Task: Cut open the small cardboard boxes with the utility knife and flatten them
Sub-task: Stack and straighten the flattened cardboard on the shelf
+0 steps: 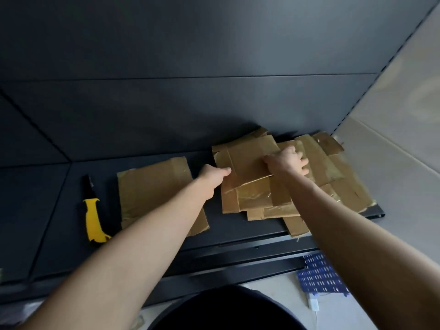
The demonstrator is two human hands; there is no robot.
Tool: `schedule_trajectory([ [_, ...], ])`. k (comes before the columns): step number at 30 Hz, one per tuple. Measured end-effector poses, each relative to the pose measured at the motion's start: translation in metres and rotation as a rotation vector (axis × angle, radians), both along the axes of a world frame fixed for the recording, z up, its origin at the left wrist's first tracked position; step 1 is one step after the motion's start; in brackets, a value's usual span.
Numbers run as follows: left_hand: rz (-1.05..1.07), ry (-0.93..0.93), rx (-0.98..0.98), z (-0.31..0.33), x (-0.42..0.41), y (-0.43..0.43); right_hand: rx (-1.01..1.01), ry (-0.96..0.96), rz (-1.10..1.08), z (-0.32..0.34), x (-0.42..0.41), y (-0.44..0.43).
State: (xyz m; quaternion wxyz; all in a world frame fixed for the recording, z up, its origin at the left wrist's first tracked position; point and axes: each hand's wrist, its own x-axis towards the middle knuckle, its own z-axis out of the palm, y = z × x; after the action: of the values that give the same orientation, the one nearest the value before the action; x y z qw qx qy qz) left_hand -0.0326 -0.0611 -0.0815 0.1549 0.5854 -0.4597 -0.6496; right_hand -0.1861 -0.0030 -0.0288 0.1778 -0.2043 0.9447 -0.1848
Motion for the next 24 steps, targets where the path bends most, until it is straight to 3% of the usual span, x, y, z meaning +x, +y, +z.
schedule_trajectory([
  [5, 0.233, 0.090, 0.028, 0.009, 0.013, -0.008, -0.115, -0.040, 0.068, 0.014, 0.019, -0.007],
  [9, 0.349, -0.089, -0.021, 0.016, 0.052, -0.015, -0.187, -0.126, 0.212, 0.015, 0.058, -0.015],
  [14, 0.487, -0.221, -0.067, 0.009, 0.127, -0.014, -0.046, -0.297, 0.391, 0.002, 0.117, -0.032],
  [20, 0.385, -0.459, -0.003, -0.012, 0.192, 0.003, 0.252, -0.379, 0.572, -0.035, 0.170, -0.029],
  [24, 0.228, -0.639, -0.013, -0.017, 0.197, 0.008, 0.277, -0.383, 0.630, -0.047, 0.180, -0.025],
])
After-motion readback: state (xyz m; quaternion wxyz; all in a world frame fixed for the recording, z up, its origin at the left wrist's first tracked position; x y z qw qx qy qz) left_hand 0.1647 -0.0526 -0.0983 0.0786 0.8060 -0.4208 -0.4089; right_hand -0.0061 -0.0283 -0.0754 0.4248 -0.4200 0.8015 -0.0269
